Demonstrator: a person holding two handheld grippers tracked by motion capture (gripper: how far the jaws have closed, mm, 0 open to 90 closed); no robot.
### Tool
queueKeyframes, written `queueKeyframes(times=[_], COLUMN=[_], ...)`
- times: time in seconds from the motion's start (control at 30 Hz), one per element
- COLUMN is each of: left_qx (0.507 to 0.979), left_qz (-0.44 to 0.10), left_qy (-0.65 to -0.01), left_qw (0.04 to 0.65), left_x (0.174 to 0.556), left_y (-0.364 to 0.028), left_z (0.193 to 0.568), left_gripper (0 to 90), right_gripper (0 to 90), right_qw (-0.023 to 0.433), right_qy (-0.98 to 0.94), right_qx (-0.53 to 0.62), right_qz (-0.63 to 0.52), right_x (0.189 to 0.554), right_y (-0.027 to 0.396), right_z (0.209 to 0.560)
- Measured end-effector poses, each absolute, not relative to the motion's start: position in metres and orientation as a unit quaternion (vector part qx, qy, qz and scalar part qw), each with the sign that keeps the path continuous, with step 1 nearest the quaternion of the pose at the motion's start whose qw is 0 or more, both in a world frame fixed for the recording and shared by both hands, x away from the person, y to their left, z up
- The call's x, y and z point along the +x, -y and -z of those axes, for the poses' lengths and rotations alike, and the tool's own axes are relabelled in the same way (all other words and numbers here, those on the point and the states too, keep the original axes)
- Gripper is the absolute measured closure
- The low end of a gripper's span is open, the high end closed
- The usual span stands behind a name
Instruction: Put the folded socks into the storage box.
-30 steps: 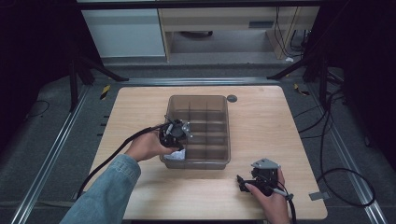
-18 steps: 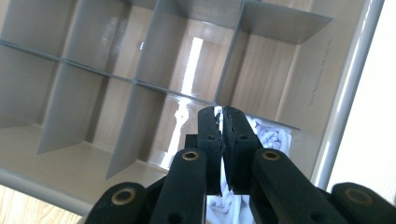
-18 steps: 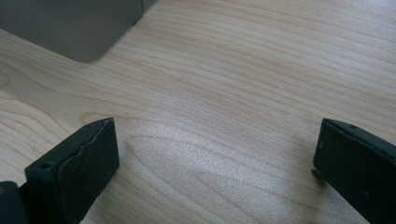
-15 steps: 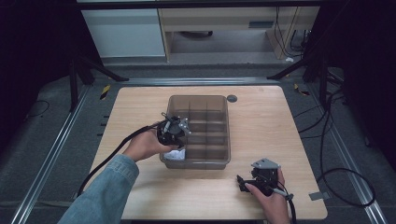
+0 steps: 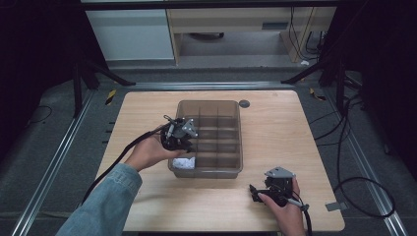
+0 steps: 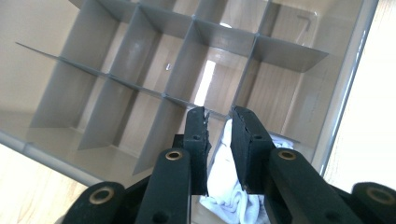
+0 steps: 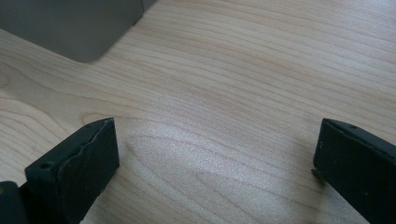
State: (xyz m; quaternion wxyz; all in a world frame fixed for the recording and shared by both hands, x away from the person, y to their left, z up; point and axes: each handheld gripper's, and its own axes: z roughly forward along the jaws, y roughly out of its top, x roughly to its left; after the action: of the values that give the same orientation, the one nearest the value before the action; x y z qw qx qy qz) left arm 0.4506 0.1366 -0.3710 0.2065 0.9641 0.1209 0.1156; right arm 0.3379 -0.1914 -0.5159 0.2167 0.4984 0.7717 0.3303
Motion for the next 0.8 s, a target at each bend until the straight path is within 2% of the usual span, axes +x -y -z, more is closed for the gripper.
queueKeyframes(times=[0.1, 0.23, 0.33, 0.4, 0.53, 0.57, 0.63, 0.7, 0.8], left_qx=[0.962, 0.958, 0.953, 0.950, 0.945, 0.943, 0.941, 0.937, 0.933], left_qz=[-0.120, -0.129, -0.143, -0.151, -0.151, -0.150, -0.155, -0.158, -0.158], left_qy=[-0.125, -0.129, -0.137, -0.144, -0.166, -0.172, -0.176, -0.184, -0.192], left_qw=[0.213, 0.221, 0.227, 0.233, 0.239, 0.242, 0.244, 0.253, 0.262], left_x=[0.450, 0.449, 0.448, 0.447, 0.449, 0.449, 0.449, 0.450, 0.449], left_y=[-0.139, -0.143, -0.145, -0.147, -0.152, -0.153, -0.155, -0.157, -0.160], left_z=[0.367, 0.363, 0.361, 0.359, 0.357, 0.356, 0.355, 0.353, 0.351], left_gripper=[74.1, 67.8, 58.3, 48.3, 34.6, 28.5, 26.6, 18.4, 13.7], right_gripper=[0.4, 0.4, 0.4, 0.4, 0.4, 0.4, 0.4, 0.4, 0.4], right_qw=[0.217, 0.217, 0.217, 0.217, 0.217, 0.217, 0.217, 0.217, 0.217], right_qy=[-0.772, -0.772, -0.772, -0.772, -0.772, -0.772, -0.772, -0.772, -0.772], right_qx=[0.498, 0.498, 0.498, 0.498, 0.498, 0.498, 0.498, 0.498, 0.498], right_qz=[-0.330, -0.330, -0.330, -0.330, -0.330, -0.330, -0.330, -0.330, -0.330], right_x=[0.338, 0.338, 0.338, 0.338, 0.338, 0.338, 0.338, 0.338, 0.338], right_y=[0.191, 0.191, 0.191, 0.191, 0.191, 0.191, 0.191, 0.191, 0.191], right_z=[0.516, 0.516, 0.516, 0.516, 0.516, 0.516, 0.516, 0.516, 0.516])
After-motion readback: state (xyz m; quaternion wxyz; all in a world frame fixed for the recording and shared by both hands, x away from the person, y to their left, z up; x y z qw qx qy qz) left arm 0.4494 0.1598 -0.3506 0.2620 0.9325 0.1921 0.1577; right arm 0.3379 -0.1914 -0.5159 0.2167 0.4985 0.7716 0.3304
